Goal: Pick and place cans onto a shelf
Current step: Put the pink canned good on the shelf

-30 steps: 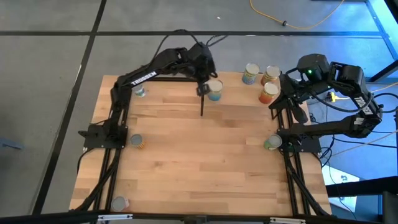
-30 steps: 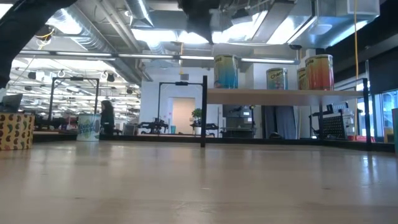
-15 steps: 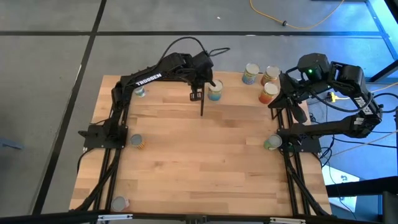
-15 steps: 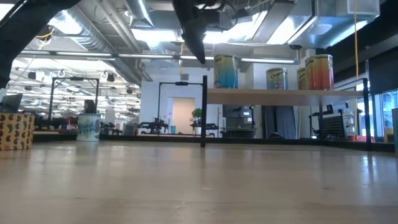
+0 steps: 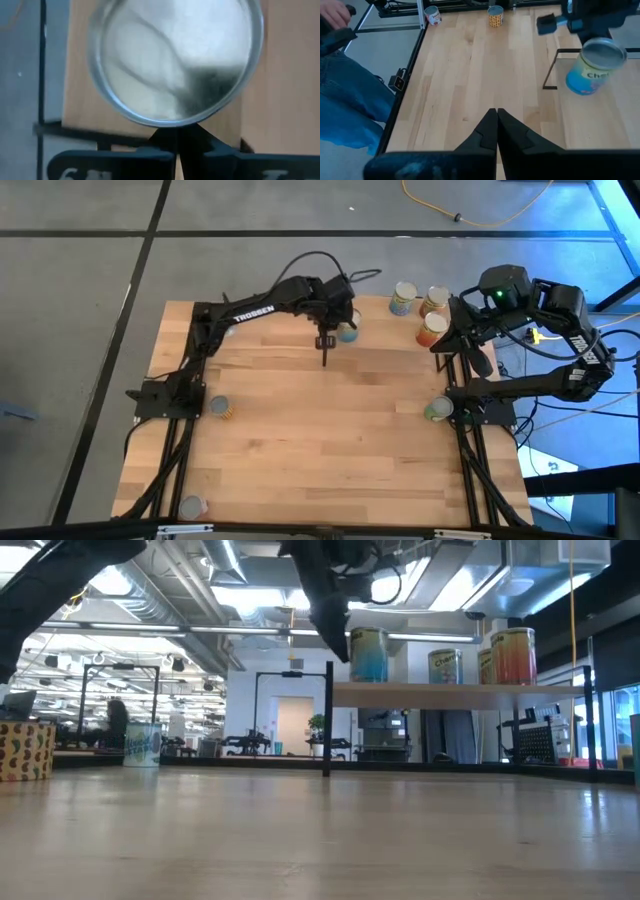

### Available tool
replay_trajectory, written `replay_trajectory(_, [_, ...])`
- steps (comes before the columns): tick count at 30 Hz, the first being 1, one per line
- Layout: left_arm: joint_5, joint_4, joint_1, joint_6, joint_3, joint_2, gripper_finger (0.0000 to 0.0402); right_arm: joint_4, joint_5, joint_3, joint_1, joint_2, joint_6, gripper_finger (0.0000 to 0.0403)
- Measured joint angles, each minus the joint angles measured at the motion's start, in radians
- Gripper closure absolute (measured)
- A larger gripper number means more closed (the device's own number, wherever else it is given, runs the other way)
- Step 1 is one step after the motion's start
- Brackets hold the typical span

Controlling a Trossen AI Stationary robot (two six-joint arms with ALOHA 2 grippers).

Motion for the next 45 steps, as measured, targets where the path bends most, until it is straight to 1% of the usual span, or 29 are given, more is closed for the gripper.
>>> replay_trajectory(3, [0.003, 0.035, -0.015, 0.005, 0.0, 0.009, 0.0401, 0.0, 0.0, 0.0, 0.0, 0.0, 0.0, 0.0393])
replay_trajectory(12, [0.004, 0.223, -0.037, 0.027, 0.0, 0.011, 0.0401, 0.004, 0.0, 0.0, 0.0, 0.0, 0.0, 0.0393])
replay_trajectory(15, [0.003, 0.237, -0.037, 0.023, 0.0, 0.011, 0.0401, 0.024, 0.0, 0.0, 0.0, 0.001, 0.0, 0.0393])
replay_trajectory(17, [-0.004, 0.215, -0.037, 0.004, 0.0, 0.009, 0.0401, 0.055, 0.0, 0.001, 0.0, 0.007, 0.002, 0.0393])
replay_trajectory(19, [-0.035, 0.182, -0.038, -0.021, 0.001, -0.001, 0.0401, 0.108, 0.012, 0.001, 0.0, 0.024, 0.029, 0.0393])
replay_trajectory(21, [-0.064, 0.133, -0.043, -0.041, 0.022, -0.018, 0.0401, 0.161, 0.064, 0.001, 0.0, 0.051, 0.068, 0.0397])
replay_trajectory(24, [-0.072, 0.048, -0.047, -0.059, 0.065, -0.047, 0.0401, 0.197, 0.153, 0.002, 0.0, 0.118, 0.105, 0.0398])
replay_trajectory(26, [-0.073, -0.034, -0.051, -0.084, 0.079, -0.07, 0.0401, 0.197, 0.194, 0.001, 0.0, 0.172, 0.1, 0.0399])
replay_trajectory(29, [-0.094, -0.072, -0.068, -0.125, 0.084, -0.108, 0.0401, 0.208, 0.231, 0.001, 0.0, 0.252, 0.071, 0.04])
replay_trajectory(34, [-0.179, -0.141, -0.105, -0.136, 0.086, -0.198, 0.0401, 0.329, 0.235, 0.001, 0.0, 0.377, -0.003, 0.04])
replay_trajectory(41, [-0.192, -0.191, -0.132, -0.187, 0.085, -0.294, 0.0401, 0.45, 0.261, 0.001, 0.0, 0.512, -0.006, 0.0401])
replay_trajectory(43, [-0.205, -0.209, -0.131, -0.206, 0.085, -0.31, 0.0402, 0.471, 0.281, 0.001, 0.0, 0.544, -0.009, 0.0401])
replay_trajectory(45, [-0.213, -0.234, -0.128, -0.227, 0.085, -0.317, 0.0402, 0.494, 0.326, 0.001, 0.0, 0.577, -0.006, 0.0401])
